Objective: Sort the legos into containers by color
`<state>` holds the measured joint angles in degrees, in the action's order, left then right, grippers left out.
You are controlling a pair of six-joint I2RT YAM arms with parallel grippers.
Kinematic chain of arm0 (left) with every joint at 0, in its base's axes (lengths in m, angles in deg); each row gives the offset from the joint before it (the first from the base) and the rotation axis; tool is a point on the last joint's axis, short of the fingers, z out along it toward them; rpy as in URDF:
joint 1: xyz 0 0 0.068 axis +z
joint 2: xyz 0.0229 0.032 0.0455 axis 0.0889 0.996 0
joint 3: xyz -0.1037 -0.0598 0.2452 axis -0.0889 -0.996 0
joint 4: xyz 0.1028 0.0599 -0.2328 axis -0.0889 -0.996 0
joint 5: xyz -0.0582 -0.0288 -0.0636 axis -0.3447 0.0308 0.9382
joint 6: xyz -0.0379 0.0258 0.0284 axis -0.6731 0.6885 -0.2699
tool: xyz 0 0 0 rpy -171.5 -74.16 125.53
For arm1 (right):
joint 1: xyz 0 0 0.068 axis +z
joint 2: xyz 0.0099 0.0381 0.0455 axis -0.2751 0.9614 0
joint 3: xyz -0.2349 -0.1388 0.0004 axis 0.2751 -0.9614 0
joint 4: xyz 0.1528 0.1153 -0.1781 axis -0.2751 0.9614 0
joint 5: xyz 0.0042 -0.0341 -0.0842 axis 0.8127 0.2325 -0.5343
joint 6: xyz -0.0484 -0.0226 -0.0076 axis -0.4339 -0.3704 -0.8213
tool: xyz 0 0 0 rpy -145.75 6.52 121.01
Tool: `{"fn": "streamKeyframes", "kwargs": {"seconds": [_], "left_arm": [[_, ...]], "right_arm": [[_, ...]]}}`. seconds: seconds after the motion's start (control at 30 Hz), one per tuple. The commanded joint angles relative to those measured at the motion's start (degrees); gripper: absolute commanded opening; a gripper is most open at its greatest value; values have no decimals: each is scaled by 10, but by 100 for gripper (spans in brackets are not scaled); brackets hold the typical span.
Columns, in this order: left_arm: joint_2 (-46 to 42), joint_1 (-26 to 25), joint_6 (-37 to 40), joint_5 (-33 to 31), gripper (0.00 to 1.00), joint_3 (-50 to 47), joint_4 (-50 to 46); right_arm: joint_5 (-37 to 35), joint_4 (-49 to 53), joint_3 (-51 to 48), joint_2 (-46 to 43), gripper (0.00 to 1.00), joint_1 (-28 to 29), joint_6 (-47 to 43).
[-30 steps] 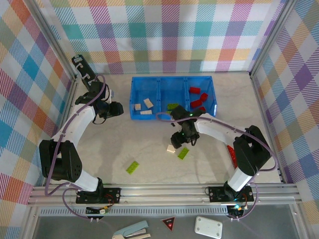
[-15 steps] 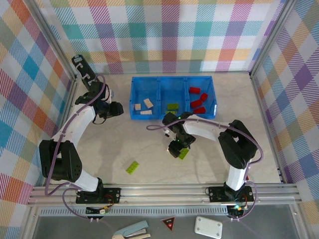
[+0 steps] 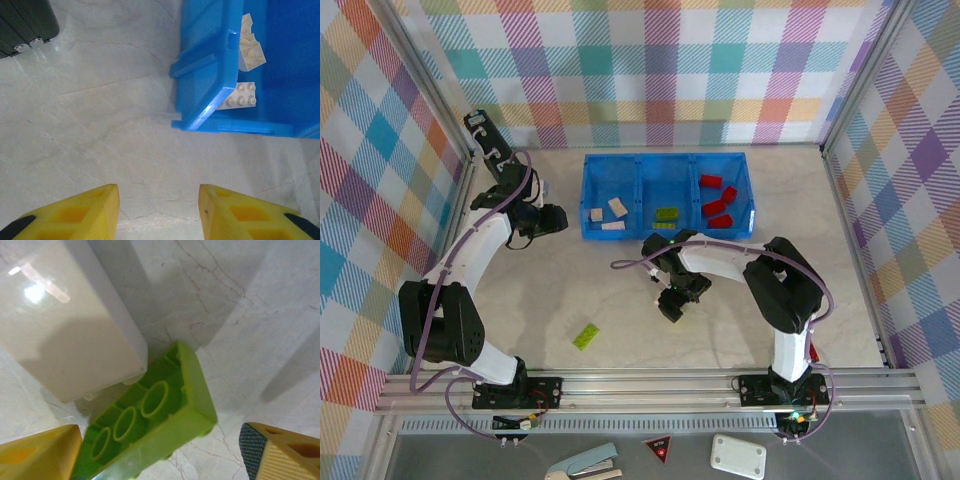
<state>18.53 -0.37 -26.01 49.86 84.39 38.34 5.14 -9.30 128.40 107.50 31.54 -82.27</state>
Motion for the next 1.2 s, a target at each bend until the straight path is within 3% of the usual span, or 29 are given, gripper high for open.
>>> {"fn": "streamKeyframes", "kwargs": {"seconds": [0.0, 0.37, 0.77, 1.03, 1.17], "left_arm": [[-3, 6, 11, 7, 46, 3, 3], [-3, 6, 11, 8, 46, 4, 1], [-1, 6, 12, 12, 46, 4, 1], [0, 6, 11, 13, 46, 3, 2], [0, 6, 11, 13, 46, 3, 1]], "right_arm": [[-11, 14, 1, 7, 82, 7, 4], [-24, 16, 10, 5, 76, 14, 13], [36, 27, 31, -21, 58, 14, 105], [33, 41, 29, -40, 42, 15, 159], [46, 37, 25, -47, 39, 16, 193]]}}
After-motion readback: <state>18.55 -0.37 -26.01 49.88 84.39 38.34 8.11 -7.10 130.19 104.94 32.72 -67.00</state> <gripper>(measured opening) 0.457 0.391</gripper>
